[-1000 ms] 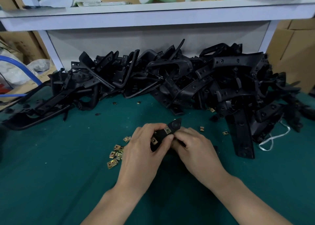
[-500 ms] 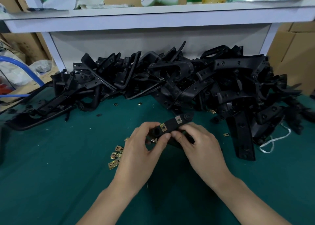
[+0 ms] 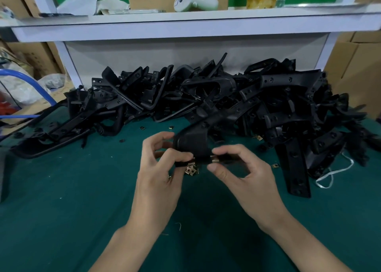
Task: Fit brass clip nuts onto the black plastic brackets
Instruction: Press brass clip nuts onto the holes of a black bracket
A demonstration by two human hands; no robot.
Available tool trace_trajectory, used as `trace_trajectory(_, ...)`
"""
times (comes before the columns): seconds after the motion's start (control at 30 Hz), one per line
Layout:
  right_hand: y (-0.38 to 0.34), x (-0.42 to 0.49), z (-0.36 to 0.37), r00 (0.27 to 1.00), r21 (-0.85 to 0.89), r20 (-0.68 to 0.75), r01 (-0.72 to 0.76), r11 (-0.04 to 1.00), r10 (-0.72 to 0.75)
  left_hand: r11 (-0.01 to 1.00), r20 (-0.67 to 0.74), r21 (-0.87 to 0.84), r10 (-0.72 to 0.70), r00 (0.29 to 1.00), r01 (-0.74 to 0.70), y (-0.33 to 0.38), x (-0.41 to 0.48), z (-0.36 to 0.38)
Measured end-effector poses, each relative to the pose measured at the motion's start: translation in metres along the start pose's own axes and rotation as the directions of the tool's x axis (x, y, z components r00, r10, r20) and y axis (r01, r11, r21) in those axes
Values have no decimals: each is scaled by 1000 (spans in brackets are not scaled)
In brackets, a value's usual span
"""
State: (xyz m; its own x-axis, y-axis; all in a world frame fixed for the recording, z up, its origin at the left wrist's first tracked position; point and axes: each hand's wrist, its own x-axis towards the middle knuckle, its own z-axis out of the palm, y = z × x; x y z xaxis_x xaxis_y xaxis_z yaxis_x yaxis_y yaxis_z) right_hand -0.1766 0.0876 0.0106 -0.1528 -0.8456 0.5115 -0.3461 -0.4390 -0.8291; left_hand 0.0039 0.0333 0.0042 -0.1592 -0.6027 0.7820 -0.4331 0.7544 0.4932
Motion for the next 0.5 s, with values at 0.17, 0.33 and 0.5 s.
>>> trace_trajectory(0.17, 1, -2, 2, 999, -41, 26, -23, 999, 24, 999, -13, 33, 2, 1000, -2, -2, -2, 1)
trace_trajectory(0.33, 0, -3, 0, 999, -85, 9, -34, 996, 35, 1000, -17, 26, -14, 1000, 14, -2, -3, 2)
trace_trajectory(0.5, -11, 0, -2, 977, -172, -91, 176, 969, -193, 999, -12, -7, 51, 999, -51, 3, -1, 2)
